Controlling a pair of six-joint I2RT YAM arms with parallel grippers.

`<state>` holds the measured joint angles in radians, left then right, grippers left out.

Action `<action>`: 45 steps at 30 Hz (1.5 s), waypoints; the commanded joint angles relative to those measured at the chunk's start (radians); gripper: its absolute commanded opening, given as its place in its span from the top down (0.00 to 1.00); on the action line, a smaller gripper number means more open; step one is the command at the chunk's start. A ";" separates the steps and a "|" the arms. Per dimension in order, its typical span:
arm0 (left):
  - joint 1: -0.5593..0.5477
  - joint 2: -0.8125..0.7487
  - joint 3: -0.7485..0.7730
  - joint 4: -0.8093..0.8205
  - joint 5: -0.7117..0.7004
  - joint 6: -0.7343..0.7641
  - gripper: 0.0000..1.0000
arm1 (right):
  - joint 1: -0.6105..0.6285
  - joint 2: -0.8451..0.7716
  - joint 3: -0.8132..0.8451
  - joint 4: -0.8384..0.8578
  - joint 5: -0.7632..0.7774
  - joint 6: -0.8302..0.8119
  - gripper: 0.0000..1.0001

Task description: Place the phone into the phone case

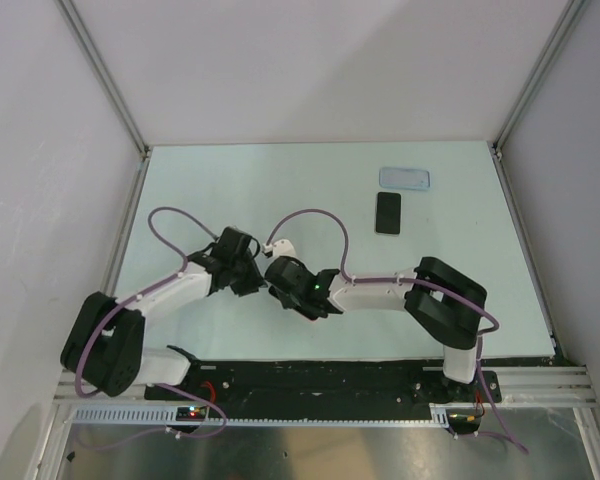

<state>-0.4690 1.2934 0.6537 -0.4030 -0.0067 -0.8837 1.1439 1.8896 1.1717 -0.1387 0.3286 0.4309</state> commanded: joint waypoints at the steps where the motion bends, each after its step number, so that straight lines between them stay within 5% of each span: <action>1: -0.026 0.061 0.088 0.041 0.030 0.047 0.67 | -0.045 0.005 -0.106 -0.177 0.011 0.011 0.88; 11: -0.070 0.064 0.098 0.039 0.043 0.060 0.70 | -0.097 -0.083 -0.113 -0.156 -0.098 0.006 0.85; 21: -0.071 -0.019 0.031 0.039 0.027 -0.010 0.71 | -0.051 -0.194 -0.179 -0.172 -0.098 -0.003 0.66; 29: -0.072 0.011 0.049 0.040 0.025 -0.003 0.72 | 0.011 -0.173 -0.186 -0.206 -0.052 0.010 0.70; 33: -0.072 0.030 0.062 0.039 0.026 0.000 0.73 | 0.026 -0.152 -0.189 -0.232 -0.025 0.023 0.80; 45: -0.077 0.108 0.110 0.039 0.021 0.020 0.77 | 0.051 -0.078 -0.244 -0.235 -0.024 0.071 0.82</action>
<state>-0.5369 1.3785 0.7174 -0.3756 0.0296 -0.8810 1.1809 1.7218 0.9943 -0.2737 0.3275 0.4679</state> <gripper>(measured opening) 0.243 0.184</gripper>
